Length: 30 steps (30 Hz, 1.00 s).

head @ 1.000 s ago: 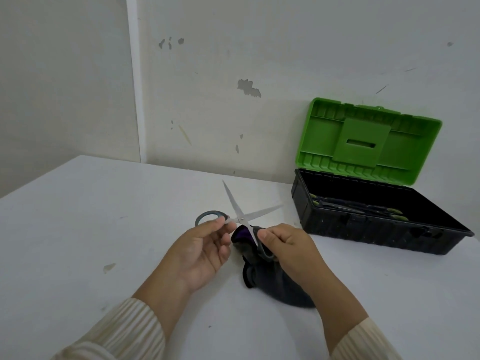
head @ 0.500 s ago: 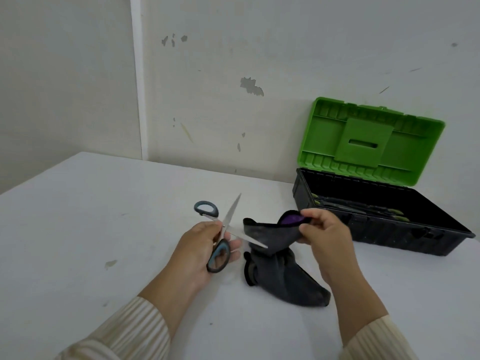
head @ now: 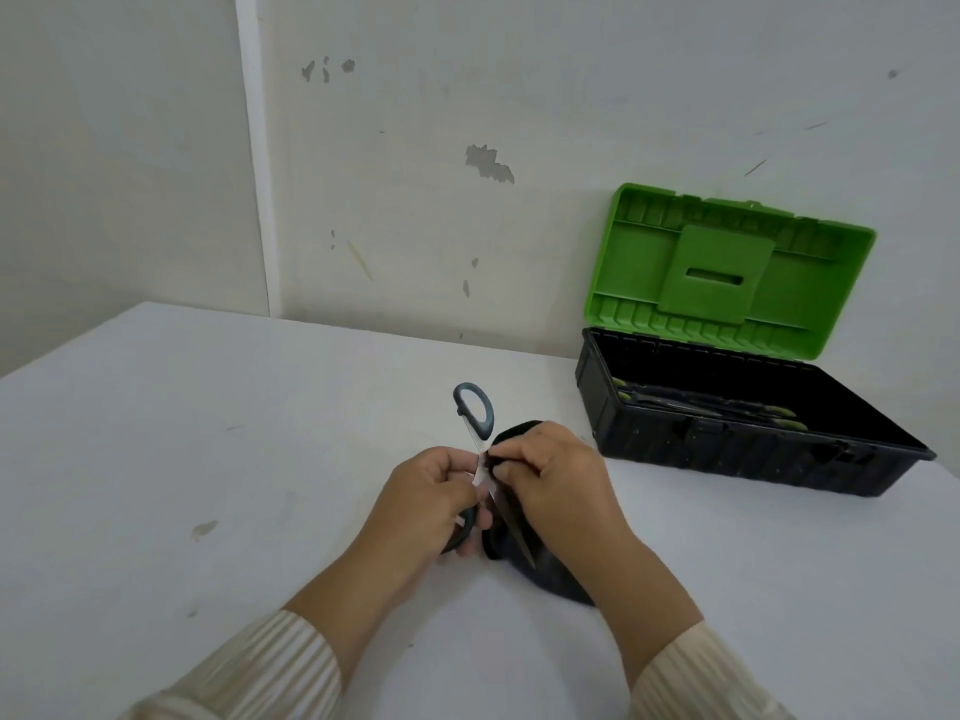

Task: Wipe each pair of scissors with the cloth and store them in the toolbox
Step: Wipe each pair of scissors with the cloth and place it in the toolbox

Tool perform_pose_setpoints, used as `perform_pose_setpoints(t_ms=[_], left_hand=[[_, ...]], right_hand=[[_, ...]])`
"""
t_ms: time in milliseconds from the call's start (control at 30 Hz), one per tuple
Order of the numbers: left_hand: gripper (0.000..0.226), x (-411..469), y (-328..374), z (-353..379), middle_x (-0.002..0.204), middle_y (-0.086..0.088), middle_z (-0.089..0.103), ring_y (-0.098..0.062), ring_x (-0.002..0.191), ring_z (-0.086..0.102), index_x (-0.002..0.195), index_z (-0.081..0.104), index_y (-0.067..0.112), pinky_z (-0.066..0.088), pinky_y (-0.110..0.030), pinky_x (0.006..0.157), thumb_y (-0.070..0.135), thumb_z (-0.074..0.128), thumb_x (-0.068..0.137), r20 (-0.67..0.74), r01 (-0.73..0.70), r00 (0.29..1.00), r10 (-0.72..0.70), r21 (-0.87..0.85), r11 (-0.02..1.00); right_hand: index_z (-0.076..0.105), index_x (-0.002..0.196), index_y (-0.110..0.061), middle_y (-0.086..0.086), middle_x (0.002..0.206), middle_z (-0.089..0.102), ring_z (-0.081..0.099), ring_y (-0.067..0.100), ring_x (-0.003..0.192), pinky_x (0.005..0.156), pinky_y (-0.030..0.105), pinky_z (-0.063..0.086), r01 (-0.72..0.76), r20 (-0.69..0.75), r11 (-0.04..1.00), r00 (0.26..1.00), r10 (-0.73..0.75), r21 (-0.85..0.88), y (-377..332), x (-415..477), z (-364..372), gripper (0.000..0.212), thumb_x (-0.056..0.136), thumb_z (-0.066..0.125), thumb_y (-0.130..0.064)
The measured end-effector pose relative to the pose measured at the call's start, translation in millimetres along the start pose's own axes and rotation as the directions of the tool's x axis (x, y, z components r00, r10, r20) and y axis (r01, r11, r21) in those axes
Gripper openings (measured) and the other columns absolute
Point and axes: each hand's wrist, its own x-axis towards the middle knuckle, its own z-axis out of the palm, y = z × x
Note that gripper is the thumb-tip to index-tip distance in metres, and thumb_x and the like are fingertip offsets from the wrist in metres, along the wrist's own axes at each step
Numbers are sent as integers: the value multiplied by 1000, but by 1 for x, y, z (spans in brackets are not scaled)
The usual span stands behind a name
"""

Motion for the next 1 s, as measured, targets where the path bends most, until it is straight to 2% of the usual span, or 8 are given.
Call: perform_pose_setpoints(t_ms=[200, 300, 500, 633, 733, 800, 900, 1000], left_hand=[[15, 1, -2, 1, 56, -8, 63, -26, 54, 50, 88, 66, 10, 39, -28, 47, 0, 54, 88, -22, -23, 999, 23, 12, 1000], [19, 2, -3, 0, 57, -8, 64, -26, 53, 50, 87, 67, 12, 40, -28, 46, -1, 53, 87, -28, -27, 999, 28, 28, 999], [18, 2, 1, -2, 58, -11, 62, -24, 50, 47, 89, 66, 9, 39, -27, 44, -2, 52, 87, -7, -44, 999, 45, 13, 999], [18, 4, -1, -3, 57, -9, 62, -30, 61, 49, 88, 67, 9, 38, -29, 47, -2, 53, 86, -14, -43, 999, 43, -18, 999], [18, 3, -1, -3, 57, -9, 62, -31, 61, 50, 89, 66, 8, 39, -30, 49, -3, 53, 85, -7, -46, 999, 46, 1, 999], [16, 3, 0, -3, 55, -6, 63, -32, 62, 51, 91, 66, 8, 39, -34, 54, -1, 55, 85, 14, -25, 1000, 25, 14, 1000], [17, 5, -1, -4, 54, -3, 63, -32, 64, 53, 91, 67, 10, 38, -38, 59, 0, 56, 83, 23, 17, 1000, -17, 24, 1000], [16, 6, 1, -6, 56, -6, 64, -33, 66, 52, 89, 67, 8, 39, -32, 53, -2, 56, 83, 15, 18, 1000, -18, -12, 1000]], right_hand=[[71, 93, -12, 8, 93, 63, 59, 21, 85, 70, 15, 41, 71, 24, 997, 997, -70, -15, 0, -3, 5, 19, 85, 54, -9], [71, 90, -9, 12, 92, 64, 59, 24, 83, 75, 27, 48, 88, -26, 994, 996, -89, -61, 0, -3, 6, 19, 84, 53, -9], [72, 91, -13, 7, 92, 65, 56, 10, 84, 75, 8, 41, 66, -98, 998, 993, -68, -16, 3, -3, 10, 19, 81, 60, -3], [71, 95, -14, 9, 92, 61, 59, 17, 81, 75, 22, 47, 78, -9, 994, 997, -79, -79, -1, -6, 14, 23, 85, 55, -2], [73, 81, -9, 9, 80, 67, 63, 19, 75, 73, 14, 40, 57, -210, 991, 974, -82, -122, 9, 2, 8, 21, 71, 62, 6], [73, 84, -15, 5, 87, 67, 64, 22, 83, 77, 12, 39, -108, -337, 994, 936, 106, 15, 26, 6, -3, 20, 78, 62, 0], [67, 82, -34, 1, 94, 69, 65, 20, 84, 83, 34, 52, -272, -368, 878, 829, 422, 394, 39, 2, -15, 22, 83, 61, -13], [67, 79, -38, -9, 88, 66, 61, 5, 84, 83, 17, 46, -131, -361, 941, 900, 245, 313, 22, -3, -8, 29, 80, 64, -9]])
